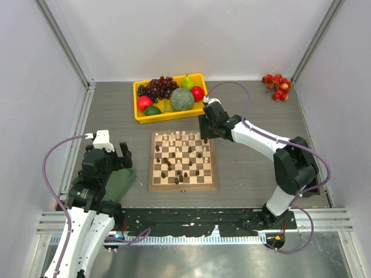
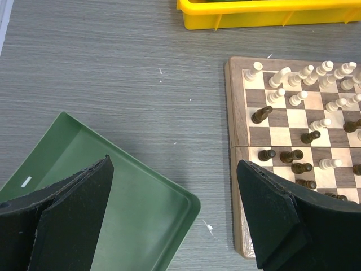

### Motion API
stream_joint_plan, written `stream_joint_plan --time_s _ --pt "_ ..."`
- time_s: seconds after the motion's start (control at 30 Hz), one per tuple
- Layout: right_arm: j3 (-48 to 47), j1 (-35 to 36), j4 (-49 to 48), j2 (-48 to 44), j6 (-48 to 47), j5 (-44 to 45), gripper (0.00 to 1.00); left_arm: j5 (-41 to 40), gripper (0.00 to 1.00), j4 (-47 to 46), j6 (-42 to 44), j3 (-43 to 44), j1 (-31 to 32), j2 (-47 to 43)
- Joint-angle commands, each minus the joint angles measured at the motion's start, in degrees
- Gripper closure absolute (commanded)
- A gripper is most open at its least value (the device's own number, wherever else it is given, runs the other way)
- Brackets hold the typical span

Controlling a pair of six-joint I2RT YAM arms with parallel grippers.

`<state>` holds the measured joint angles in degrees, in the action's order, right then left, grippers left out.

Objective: Set up the chess pieces on the board

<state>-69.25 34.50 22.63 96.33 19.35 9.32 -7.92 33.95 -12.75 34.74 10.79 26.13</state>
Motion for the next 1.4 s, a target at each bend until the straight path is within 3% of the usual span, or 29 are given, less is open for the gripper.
stream_joint_plan --time_s 0.0,0.37,0.53,0.6,0.8,0.9,1.2,1.37 --pt "-3.1 0.3 0.0 1.1 -0.7 1.0 0.44 -0.6 0.01 -0.6 1.2 0.2 0.3 0.0" --pt "-4.2 0.4 -0.1 4.5 -1.6 -1.7 0.60 -0.6 0.01 -0.8 1.2 0.2 0.3 0.2" --pt "-4.7 0.4 -0.1 5.7 -2.0 -2.5 0.62 -0.6 0.01 -0.8 1.2 0.1 0.2 0.3" --pt "-4.8 0.4 -0.1 5.8 -2.0 -3.2 0.69 -0.6 0.01 -0.7 1.2 0.1 0.3 0.3" --pt "-4.4 0.4 0.4 5.8 -2.2 -4.6 0.75 -0.6 0.01 -0.9 1.2 0.1 0.3 0.4" --pt "-4.0 0.5 0.5 5.2 -2.5 -4.7 0.86 -0.6 0.01 -0.9 1.2 0.0 0.2 0.5" --pt "-3.9 0.6 0.5 0.7 -2.9 -0.6 0.90 -0.6 0.01 -0.8 1.2 -0.1 0.2 0.3" --pt "-1.4 1.0 -0.4 -7.0 -3.4 0.8 0.91 -1.2 0.01 -0.8 1.0 -0.1 0.2 -0.2"
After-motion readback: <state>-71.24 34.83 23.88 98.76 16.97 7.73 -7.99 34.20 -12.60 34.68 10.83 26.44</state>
